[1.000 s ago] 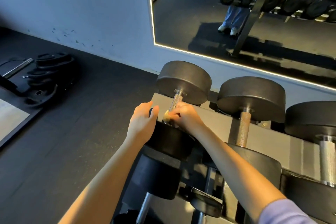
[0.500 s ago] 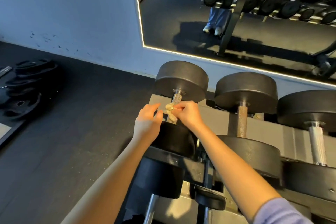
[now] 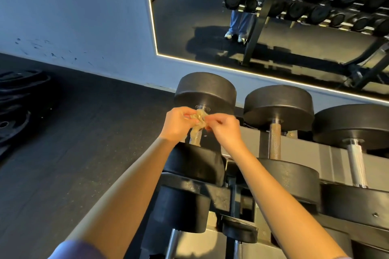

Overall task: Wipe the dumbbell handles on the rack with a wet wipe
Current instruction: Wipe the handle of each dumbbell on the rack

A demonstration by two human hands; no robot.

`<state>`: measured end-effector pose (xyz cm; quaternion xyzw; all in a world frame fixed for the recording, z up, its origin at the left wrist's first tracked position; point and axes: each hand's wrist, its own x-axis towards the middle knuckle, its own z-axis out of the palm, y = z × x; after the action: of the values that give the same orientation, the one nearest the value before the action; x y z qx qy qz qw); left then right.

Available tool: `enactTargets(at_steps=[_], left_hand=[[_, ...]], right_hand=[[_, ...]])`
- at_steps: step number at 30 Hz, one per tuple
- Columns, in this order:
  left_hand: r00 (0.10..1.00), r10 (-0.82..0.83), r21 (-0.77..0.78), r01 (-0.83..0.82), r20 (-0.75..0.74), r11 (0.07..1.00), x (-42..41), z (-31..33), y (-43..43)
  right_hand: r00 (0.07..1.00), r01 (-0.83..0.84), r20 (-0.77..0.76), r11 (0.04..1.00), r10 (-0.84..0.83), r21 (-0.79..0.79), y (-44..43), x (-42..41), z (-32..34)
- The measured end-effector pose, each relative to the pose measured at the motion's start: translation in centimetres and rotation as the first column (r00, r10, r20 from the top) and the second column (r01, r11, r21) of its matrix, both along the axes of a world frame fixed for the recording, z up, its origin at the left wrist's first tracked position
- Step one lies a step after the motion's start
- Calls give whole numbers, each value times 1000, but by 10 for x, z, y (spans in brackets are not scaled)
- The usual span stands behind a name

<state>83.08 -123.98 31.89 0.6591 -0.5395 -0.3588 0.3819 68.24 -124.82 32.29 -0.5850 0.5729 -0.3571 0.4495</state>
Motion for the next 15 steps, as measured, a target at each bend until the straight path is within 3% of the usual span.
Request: enactTargets(at_steps=[2, 4, 7, 15], left_hand=[[997, 74, 7, -74, -23, 997, 1, -2, -10], [994, 104, 15, -104, 23, 994, 2, -5, -19], [986, 65, 52, -74, 151, 996, 0, -16, -31], [978, -110, 235, 66, 179, 970, 2, -16, -39]], right_hand=[[973, 83, -181, 948, -144, -306, -4, -8, 9], [937, 74, -282, 907, -205, -414, -15, -14, 11], [887, -104, -461, 961, -28, -258, -25, -18, -1], [922, -175, -372, 972, 107, -155, -36, -33, -9]])
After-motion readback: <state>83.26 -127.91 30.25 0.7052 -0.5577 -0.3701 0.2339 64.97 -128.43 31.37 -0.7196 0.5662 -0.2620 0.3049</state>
